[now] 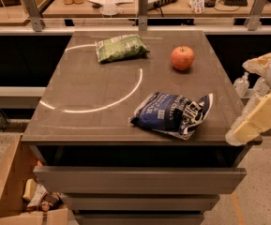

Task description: Move blue chip bag near green jalapeno chip bag

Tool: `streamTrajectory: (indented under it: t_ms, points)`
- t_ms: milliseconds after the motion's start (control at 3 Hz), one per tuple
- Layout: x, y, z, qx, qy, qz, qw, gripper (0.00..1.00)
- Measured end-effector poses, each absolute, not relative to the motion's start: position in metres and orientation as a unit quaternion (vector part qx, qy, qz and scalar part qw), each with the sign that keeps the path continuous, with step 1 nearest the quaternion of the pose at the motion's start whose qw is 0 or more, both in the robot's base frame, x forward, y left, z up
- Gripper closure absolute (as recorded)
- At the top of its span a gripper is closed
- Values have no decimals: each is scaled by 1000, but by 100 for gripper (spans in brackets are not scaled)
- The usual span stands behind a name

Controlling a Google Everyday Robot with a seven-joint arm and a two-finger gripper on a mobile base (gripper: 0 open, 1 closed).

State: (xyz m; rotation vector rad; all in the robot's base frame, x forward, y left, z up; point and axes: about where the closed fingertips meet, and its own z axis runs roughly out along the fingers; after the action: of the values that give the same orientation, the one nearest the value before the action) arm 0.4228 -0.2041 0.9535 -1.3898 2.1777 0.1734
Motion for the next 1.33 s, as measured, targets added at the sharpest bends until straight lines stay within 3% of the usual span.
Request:
streamTrajectory:
  t_ms: [667, 1333]
  points:
    - [433, -178, 953, -437, 794, 121, 405, 0]
    - [435, -168, 945, -432, 800, 128, 396, 0]
